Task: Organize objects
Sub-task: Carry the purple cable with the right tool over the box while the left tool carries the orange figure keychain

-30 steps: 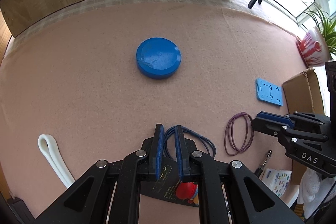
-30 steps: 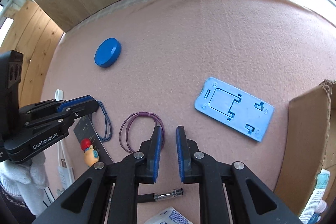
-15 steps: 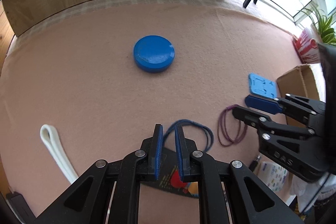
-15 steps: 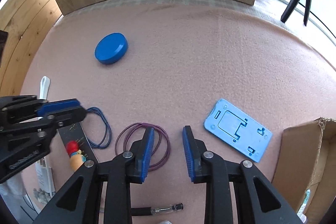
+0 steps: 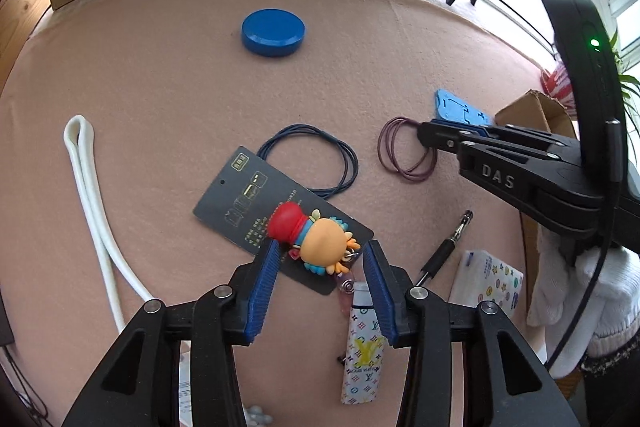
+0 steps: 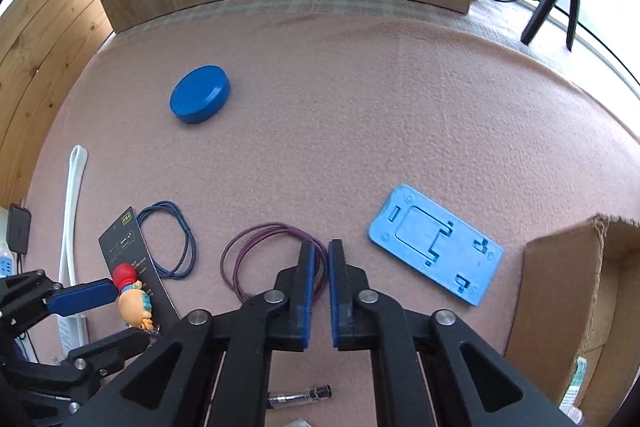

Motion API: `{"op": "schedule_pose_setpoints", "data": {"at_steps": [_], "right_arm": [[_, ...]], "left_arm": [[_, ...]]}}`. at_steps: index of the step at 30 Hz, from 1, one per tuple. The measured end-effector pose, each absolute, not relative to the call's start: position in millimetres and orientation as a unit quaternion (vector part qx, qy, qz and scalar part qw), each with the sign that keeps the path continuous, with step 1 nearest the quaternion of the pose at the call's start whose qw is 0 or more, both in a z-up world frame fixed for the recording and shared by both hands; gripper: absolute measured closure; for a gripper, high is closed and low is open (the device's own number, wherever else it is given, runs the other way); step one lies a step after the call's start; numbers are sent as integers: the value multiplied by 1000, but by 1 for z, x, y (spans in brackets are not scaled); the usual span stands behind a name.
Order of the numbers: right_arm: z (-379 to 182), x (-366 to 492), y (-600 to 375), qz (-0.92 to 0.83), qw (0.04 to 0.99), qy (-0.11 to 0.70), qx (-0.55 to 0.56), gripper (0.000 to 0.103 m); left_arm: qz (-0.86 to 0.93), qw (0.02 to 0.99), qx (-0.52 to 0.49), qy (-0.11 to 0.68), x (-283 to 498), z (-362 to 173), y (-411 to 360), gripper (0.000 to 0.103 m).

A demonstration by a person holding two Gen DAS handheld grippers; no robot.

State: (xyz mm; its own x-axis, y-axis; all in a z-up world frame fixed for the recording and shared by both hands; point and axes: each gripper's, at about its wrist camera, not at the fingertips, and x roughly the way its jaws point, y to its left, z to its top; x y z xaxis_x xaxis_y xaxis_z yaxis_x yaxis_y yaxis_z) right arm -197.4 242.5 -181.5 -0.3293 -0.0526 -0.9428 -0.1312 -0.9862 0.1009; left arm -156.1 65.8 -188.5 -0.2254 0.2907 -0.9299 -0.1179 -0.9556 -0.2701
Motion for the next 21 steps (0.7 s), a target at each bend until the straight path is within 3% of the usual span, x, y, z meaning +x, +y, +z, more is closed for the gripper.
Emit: {"op": "schedule_pose_setpoints", "data": {"at_steps": [9, 21], "right_arm": [[-182, -171, 268, 805, 32, 155, -572, 101], [-144, -130, 288, 827, 36, 207, -521, 101]], "left_arm": [[801, 113, -587, -40, -153, -192, 75, 66], [810, 105, -562, -128, -135, -165, 29, 67]]}}
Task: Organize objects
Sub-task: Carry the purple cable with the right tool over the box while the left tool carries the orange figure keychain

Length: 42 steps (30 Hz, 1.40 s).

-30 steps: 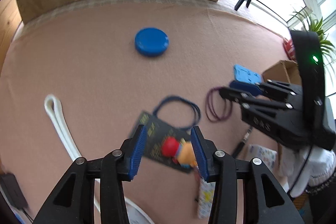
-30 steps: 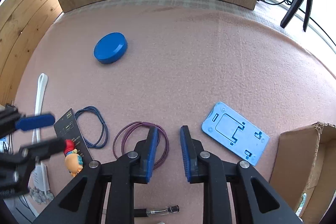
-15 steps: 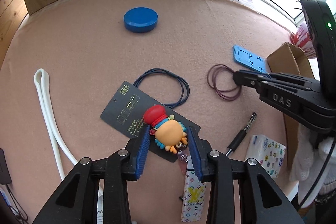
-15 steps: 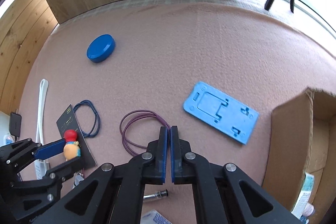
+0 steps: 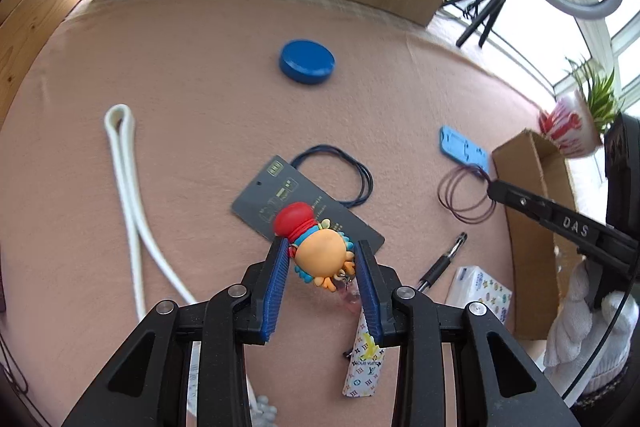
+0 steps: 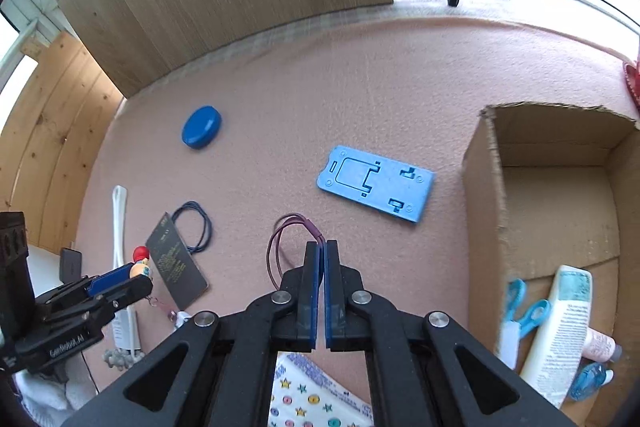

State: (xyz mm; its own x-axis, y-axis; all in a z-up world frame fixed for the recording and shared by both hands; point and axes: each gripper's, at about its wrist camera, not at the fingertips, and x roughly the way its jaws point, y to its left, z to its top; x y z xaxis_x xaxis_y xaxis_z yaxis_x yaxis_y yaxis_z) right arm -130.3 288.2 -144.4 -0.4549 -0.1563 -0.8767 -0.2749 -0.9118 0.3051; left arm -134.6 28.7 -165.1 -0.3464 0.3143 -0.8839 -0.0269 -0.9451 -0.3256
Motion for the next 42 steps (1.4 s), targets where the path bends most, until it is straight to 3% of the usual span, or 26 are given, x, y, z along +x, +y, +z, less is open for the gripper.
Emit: {"op": "schedule_pose_setpoints", "data": {"at_steps": [15, 33, 42], "right_arm": [[-85, -59, 319, 854, 50, 225, -467, 101], [-80, 51, 394, 845, 154, 252, -445, 101], [-99, 67, 405, 835, 160, 264, -456, 101]], "left_arm": [[833, 132, -518, -143, -137, -112, 46, 67], [828, 263, -492, -62, -165, -73, 237, 67], [820, 271, -504, -23, -187, -92, 313, 67]]}}
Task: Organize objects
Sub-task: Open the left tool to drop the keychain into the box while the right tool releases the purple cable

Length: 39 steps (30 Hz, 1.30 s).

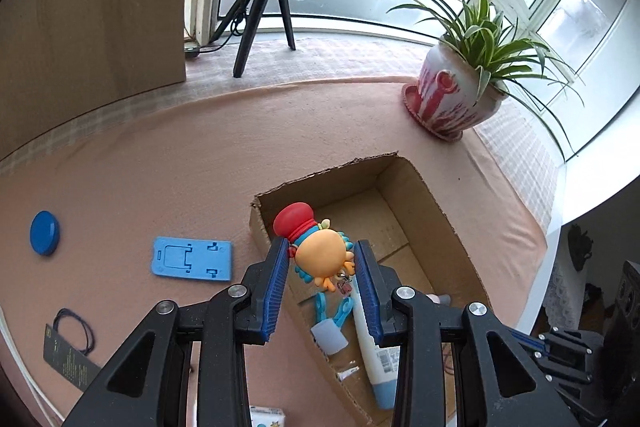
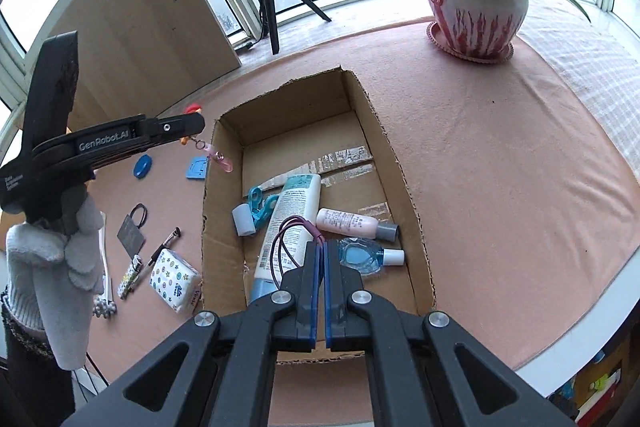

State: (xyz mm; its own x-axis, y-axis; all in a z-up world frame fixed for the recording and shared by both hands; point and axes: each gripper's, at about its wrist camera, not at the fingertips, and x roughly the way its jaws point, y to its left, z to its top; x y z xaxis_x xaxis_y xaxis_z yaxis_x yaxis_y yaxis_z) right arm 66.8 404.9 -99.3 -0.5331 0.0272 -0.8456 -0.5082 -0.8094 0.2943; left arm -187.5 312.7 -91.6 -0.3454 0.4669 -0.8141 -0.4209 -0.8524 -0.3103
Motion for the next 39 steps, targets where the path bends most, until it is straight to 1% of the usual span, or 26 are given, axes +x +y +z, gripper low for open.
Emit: {"op": "schedule_pose_setpoints", "data": {"at_steps": [8, 14, 15, 16, 17, 19, 20, 21, 31, 39], "right_arm": [[-108, 66, 408, 830, 156, 274, -460, 101], [-109, 64, 407, 830, 154, 279, -459, 101], [-108, 64, 407, 832, 151, 280, -455, 99], [-106, 65, 406, 834, 149, 280, -451, 99], [-105, 65, 405, 836, 149, 278, -448, 99], [-102, 63, 402, 838, 150, 273, -449, 82], [-100, 64, 401, 841, 151, 270, -444, 62], [-97, 65, 399, 845, 154, 267, -436, 51], [-91, 56, 386, 854, 149, 249, -431, 51], [-87, 44, 368, 865, 128, 234, -425, 51]], "left_arm": [[809, 264, -525, -8, -199, -116, 345, 67], [804, 271, -530, 2, -198, -118, 355, 66], [804, 271, -530, 3, -198, -117, 355, 65], [803, 271, -530, 3, -197, -117, 355, 63], [801, 273, -533, 1, -197, -117, 355, 58], [801, 277, -531, 0, -196, -114, 354, 54], [803, 275, -529, 1, -195, -113, 354, 54], [803, 275, -529, 0, -195, -112, 352, 54], [808, 266, -526, -18, -186, -101, 317, 54], [819, 224, -527, -35, -178, -98, 245, 53]]}}
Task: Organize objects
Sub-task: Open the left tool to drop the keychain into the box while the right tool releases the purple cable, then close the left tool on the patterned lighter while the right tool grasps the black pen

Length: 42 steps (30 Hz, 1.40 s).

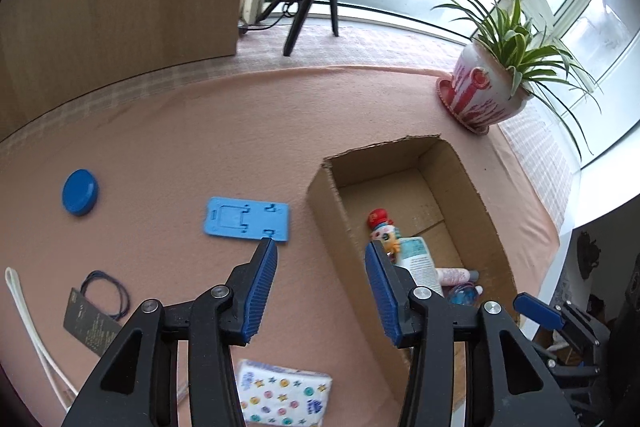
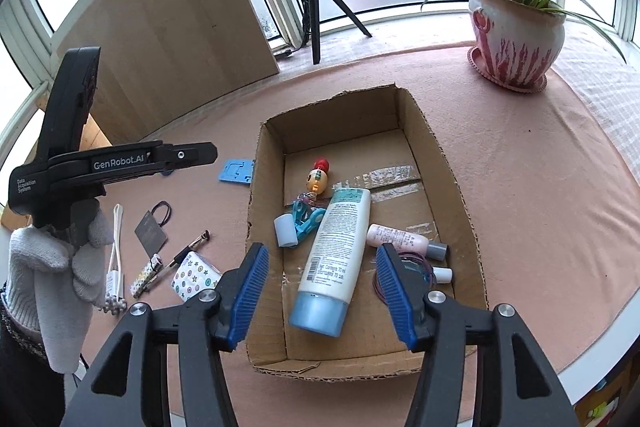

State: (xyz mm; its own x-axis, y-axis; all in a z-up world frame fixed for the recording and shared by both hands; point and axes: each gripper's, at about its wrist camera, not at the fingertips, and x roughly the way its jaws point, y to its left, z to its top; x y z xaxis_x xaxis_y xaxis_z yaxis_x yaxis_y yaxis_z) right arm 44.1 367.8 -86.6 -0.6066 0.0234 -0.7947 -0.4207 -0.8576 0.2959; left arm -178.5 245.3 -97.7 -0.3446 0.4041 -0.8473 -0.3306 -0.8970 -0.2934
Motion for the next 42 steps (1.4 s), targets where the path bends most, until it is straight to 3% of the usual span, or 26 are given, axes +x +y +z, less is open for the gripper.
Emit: {"op": "schedule_pose_setpoints", "data": {"at_steps": [16, 28, 37, 42], "right_arm": [[-91, -8, 295, 866, 29, 199, -459, 51], [-112, -56, 253, 827, -18, 252, -503, 51], [-146, -111, 240, 788, 6, 267, -555, 51], [-163, -129, 232, 769, 30, 249, -588, 61]], "left_arm": [[816, 131, -557, -77, -128, -133, 82, 53], [801, 136, -581, -50, -91, -166, 64, 54], [791, 147, -594, -24, -88, -187, 73, 61], [788, 151, -597, -25, -94, -191, 74, 68]]}}
